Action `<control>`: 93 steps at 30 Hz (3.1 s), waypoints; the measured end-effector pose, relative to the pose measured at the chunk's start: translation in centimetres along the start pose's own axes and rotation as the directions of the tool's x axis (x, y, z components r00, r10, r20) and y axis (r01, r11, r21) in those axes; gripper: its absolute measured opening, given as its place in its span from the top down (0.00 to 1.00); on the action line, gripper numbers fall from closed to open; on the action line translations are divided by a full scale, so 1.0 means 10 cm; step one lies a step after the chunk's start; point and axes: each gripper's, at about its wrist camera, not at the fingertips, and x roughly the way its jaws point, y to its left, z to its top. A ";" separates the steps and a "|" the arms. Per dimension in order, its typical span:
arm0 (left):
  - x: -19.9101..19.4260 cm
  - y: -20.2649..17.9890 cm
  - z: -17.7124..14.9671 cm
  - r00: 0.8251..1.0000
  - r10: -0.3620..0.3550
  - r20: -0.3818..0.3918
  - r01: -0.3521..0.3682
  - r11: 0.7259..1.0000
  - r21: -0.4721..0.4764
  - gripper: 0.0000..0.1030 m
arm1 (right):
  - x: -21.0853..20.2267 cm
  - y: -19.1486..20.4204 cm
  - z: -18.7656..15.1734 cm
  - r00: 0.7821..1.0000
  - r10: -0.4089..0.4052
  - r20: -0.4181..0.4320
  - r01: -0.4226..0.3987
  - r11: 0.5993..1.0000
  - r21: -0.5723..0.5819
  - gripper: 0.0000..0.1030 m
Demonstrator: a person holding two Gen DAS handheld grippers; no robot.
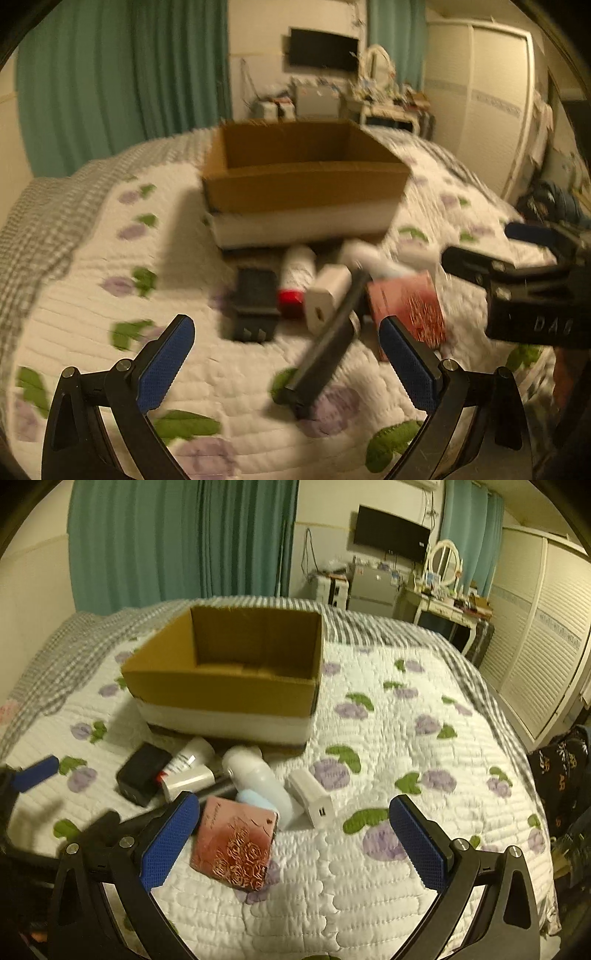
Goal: Organize rigid objects
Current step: 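Grasp the black remote with the left tool while the right tool grasps the pink card case, then carry both items over the cardboard box and open both tools to drop them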
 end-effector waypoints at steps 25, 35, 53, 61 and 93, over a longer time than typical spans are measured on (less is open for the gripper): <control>-0.41 0.01 0.18 0.993 -0.102 0.055 0.102 0.995 0.018 0.82 | 0.45 0.26 -0.17 0.986 0.063 -0.152 -0.064 0.998 -0.001 0.00; -0.32 0.17 0.17 0.997 -0.061 0.049 0.062 0.998 -0.018 0.83 | 0.71 0.44 -0.29 0.979 0.026 -0.204 -0.021 0.999 0.025 0.23; -0.83 0.35 1.15 0.965 -0.088 0.247 0.101 0.994 -0.042 0.83 | 0.07 0.28 0.64 0.993 0.119 0.008 -0.119 0.992 0.037 0.39; -0.57 0.40 1.86 0.956 -0.069 0.287 0.072 0.997 -0.001 0.83 | 0.22 0.11 1.45 0.983 0.168 0.068 -0.173 0.982 0.070 0.39; 0.80 0.57 2.00 0.995 0.047 0.085 -0.047 0.999 -0.004 0.43 | 0.93 -0.24 2.07 0.973 0.206 0.107 -0.209 0.978 0.018 0.21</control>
